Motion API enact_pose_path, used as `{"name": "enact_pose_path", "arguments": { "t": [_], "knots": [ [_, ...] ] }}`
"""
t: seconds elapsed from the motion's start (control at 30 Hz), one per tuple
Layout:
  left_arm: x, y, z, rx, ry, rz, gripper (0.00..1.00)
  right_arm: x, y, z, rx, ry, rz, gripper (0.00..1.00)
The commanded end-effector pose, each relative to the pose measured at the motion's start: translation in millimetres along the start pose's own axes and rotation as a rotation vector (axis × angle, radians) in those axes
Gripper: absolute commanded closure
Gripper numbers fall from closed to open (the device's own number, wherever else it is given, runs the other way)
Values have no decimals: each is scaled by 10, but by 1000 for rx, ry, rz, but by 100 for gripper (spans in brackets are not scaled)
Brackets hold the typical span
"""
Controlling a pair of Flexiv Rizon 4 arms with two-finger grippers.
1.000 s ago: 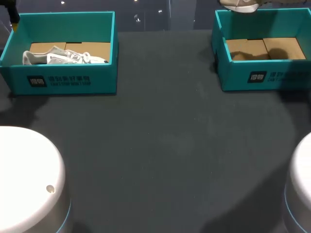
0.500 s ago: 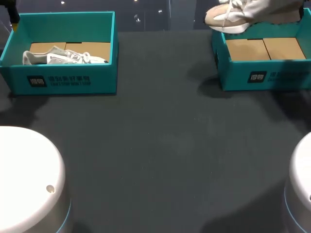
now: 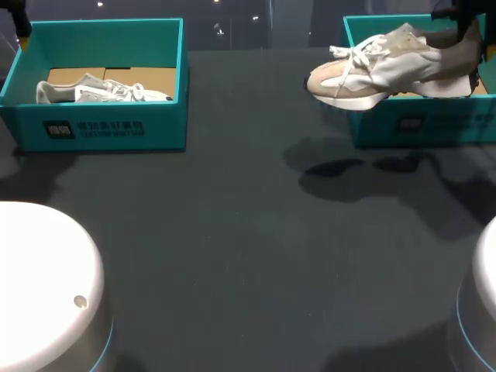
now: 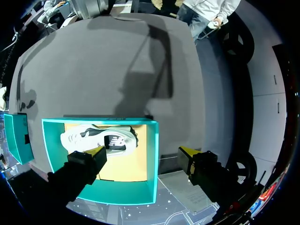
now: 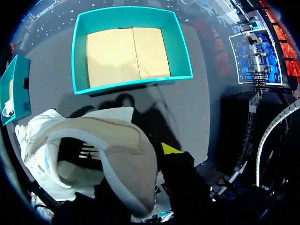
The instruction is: Take the shoe out of the shoebox, open the shoe tongue, remove and reinsert the insole, then place the shoe into the shoebox
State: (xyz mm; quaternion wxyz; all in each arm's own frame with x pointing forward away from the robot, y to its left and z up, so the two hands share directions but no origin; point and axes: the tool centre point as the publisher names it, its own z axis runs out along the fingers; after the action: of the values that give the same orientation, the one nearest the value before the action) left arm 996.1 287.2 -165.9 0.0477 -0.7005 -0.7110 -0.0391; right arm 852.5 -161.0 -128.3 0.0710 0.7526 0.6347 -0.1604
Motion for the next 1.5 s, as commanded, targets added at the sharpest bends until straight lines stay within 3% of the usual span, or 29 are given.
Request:
{"name": "enact_pose_path", "arguments": {
  "t": [0.03, 0.4, 0.67, 1.1, 1.2, 1.5],
  "knots": [
    [1, -6, -2, -1, 1, 0, 0, 122, -562, 59, -317, -6, -3, 100],
    [1, -6, -2, -1, 1, 0, 0, 635, -955, 163, -345, -12, -18, 100],
    [1, -6, -2, -1, 1, 0, 0, 1119, -1220, 316, -358, -26, -2, 100],
    [1, -6, -2, -1, 1, 0, 0, 1119, -1220, 316, -358, -26, -2, 100],
    [1, -6, -2, -1, 1, 0, 0, 1333, -1320, 438, -341, -51, 0, 100],
    [1, -6, -2, -1, 1, 0, 0, 1701, -1537, 845, -317, -50, 28, 100]
  ]
}}
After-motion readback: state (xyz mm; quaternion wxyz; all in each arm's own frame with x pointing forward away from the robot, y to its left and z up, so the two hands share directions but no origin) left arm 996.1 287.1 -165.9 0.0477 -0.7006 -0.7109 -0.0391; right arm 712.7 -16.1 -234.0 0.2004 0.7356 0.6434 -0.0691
